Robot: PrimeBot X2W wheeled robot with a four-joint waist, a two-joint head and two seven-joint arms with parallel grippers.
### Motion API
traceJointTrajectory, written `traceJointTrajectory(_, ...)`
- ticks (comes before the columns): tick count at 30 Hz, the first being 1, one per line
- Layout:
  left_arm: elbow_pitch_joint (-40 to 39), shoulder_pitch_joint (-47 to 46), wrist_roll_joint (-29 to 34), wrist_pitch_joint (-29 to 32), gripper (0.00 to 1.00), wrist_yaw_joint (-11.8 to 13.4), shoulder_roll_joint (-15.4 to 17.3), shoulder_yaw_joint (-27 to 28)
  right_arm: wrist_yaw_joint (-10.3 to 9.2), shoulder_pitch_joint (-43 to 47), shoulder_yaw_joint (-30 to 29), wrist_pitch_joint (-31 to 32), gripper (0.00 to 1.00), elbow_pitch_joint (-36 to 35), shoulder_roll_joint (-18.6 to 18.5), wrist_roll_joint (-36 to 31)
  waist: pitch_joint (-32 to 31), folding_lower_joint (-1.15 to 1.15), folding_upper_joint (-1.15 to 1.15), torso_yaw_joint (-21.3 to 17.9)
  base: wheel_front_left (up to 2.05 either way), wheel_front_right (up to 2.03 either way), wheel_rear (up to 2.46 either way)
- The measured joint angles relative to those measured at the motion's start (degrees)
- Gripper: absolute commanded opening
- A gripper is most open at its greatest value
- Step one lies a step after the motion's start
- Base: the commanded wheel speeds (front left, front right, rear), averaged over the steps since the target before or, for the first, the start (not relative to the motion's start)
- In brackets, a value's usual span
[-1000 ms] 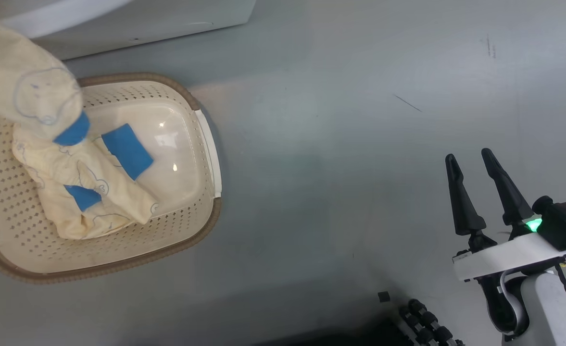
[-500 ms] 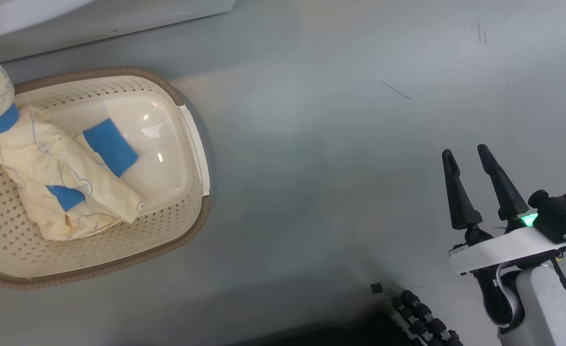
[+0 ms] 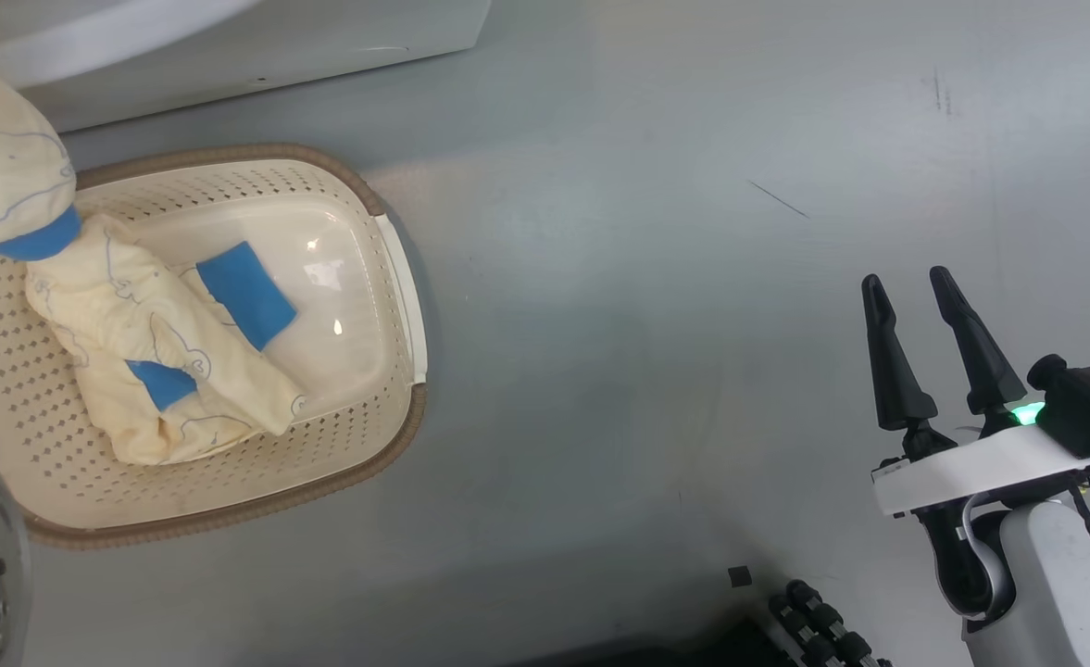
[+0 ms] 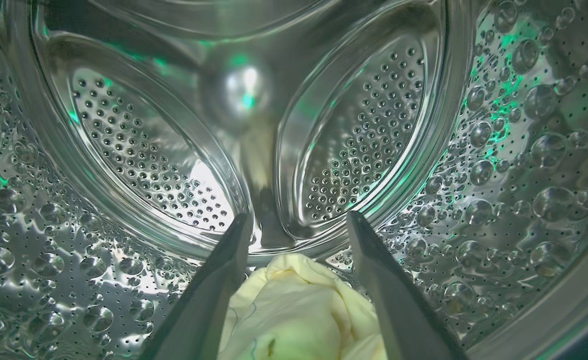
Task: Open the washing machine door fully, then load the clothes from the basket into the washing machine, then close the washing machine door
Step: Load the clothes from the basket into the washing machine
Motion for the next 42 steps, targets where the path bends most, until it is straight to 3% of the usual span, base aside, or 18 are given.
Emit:
traceJointTrajectory(15,0.8,4.6,-2.5,-1.2,1.00,0.0,-2.4,0.3,0.01,-1.0,-1.0,-0.3,1.00,0.9,-0.6,1.0,-2.8,0.00,0.00,2.4,0.00,0.00,0.00)
traceJointTrajectory(25,-3.1,10.8,-2.9,-2.1,1.00,-0.8,-4.1,-0.2,0.32,-1.0,-1.7,-0.5,1.00,0.9,-1.1,0.8,-4.3,0.00,0.00,4.3,0.00,0.00,0.00)
traceJointTrajectory(33,-9.8,19.5,-4.3,-2.2,1.00,-0.2,-4.9,2.5,0.32,-1.0,-1.5,-0.5,1.00,0.9,-1.2,0.8,-5.5,0.00,0.00,5.4,0.00,0.00,0.00)
traceJointTrajectory(42,-18.8,28.7,-4.7,-2.2,1.00,1.6,-8.2,4.8,0.32,-0.9,-1.8,-0.5,1.00,0.8,-1.3,0.8,-5.8,0.00,0.00,6.3,0.00,0.00,0.00)
